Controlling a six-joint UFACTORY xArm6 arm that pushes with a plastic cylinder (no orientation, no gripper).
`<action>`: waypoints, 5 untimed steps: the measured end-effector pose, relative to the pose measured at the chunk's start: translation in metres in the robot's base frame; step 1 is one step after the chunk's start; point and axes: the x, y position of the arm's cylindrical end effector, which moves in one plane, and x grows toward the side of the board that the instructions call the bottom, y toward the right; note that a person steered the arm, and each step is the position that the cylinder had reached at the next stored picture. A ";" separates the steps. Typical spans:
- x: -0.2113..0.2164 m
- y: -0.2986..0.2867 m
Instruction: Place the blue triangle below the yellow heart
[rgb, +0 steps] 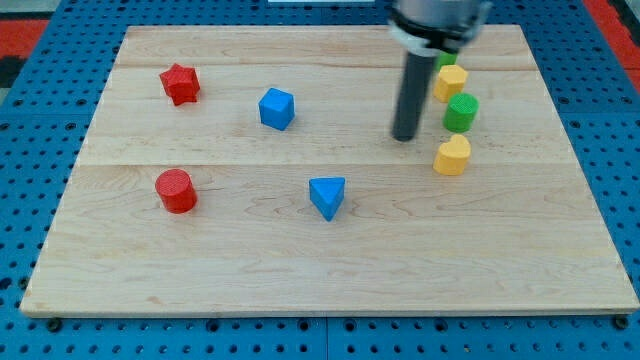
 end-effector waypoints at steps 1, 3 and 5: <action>0.015 -0.079; 0.100 -0.076; 0.106 -0.069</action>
